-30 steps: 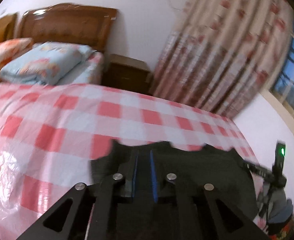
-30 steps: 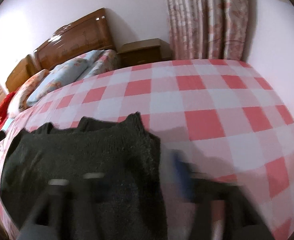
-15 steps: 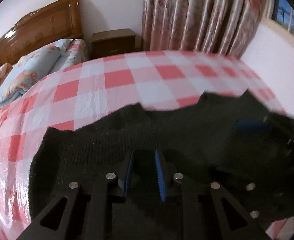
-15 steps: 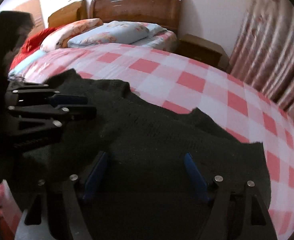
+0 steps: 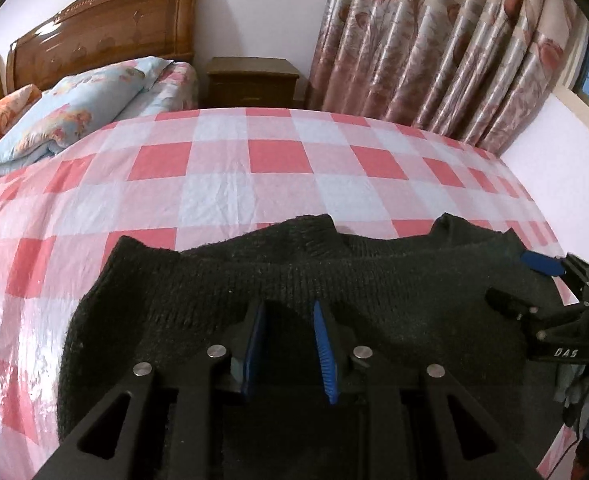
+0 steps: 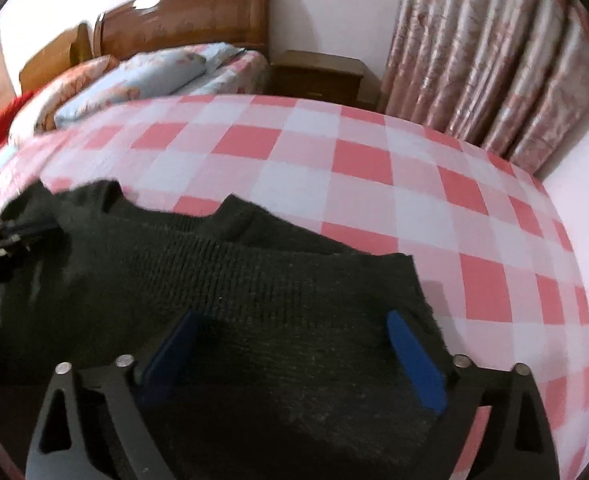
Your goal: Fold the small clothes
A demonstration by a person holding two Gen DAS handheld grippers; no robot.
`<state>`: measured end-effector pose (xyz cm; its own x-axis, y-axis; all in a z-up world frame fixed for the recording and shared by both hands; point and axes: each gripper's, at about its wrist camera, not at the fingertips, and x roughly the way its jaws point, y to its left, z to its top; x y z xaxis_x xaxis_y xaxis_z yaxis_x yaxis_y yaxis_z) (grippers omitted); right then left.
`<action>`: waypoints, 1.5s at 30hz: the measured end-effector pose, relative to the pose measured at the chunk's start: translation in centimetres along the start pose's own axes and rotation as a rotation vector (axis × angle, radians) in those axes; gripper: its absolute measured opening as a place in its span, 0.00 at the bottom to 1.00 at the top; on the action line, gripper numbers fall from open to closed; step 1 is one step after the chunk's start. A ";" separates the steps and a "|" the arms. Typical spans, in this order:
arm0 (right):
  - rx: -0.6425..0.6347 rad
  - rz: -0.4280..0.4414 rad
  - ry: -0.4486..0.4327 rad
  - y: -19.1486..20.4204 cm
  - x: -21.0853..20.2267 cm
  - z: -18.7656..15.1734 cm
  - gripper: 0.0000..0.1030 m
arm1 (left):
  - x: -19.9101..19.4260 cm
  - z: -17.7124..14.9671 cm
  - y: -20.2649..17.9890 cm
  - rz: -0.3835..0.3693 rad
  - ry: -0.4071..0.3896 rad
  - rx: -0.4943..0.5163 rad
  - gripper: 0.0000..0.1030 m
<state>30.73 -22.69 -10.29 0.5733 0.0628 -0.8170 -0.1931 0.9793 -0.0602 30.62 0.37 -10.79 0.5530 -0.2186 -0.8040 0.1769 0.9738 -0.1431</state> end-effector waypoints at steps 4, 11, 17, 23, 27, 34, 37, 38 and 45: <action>0.044 0.006 -0.005 -0.6 -0.5 0.0 1.00 | -0.7 0.0 1.2 -0.038 0.003 -0.072 0.25; -0.084 0.102 -0.120 5.5 -5.1 -0.2 1.00 | -4.5 -0.8 -1.9 -0.018 -0.083 0.005 0.30; -0.136 0.200 -0.048 8.1 -2.2 -1.3 1.00 | -1.9 -2.2 -2.4 0.026 -0.054 0.086 0.32; 0.014 0.069 -0.041 0.9 -3.3 -2.8 1.00 | -3.8 -2.7 4.4 -0.050 -0.079 -0.112 0.26; 0.096 0.059 -0.042 -2.1 -3.7 -3.7 1.00 | -3.8 -3.0 6.6 -0.140 -0.096 -0.192 0.21; -0.035 0.087 -0.125 4.1 -6.6 -3.1 1.00 | -7.2 -4.6 -1.3 -0.129 -0.127 -0.042 0.22; -0.194 0.147 -0.114 9.0 -6.6 -4.0 1.00 | -6.3 -5.7 -5.0 -0.032 -0.105 0.106 0.25; -0.246 0.145 -0.094 10.5 -5.9 -4.4 1.00 | -5.3 -5.8 -5.1 -0.023 -0.066 0.107 0.25; -0.127 0.102 -0.078 6.0 -5.2 -5.0 1.00 | -6.0 -6.1 0.0 0.077 -0.097 0.016 0.29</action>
<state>22.63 -18.12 -9.22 0.6044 0.1803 -0.7760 -0.3495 0.9353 -0.0549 22.32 2.05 -9.47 0.6417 -0.1494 -0.7523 0.1432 0.9869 -0.0738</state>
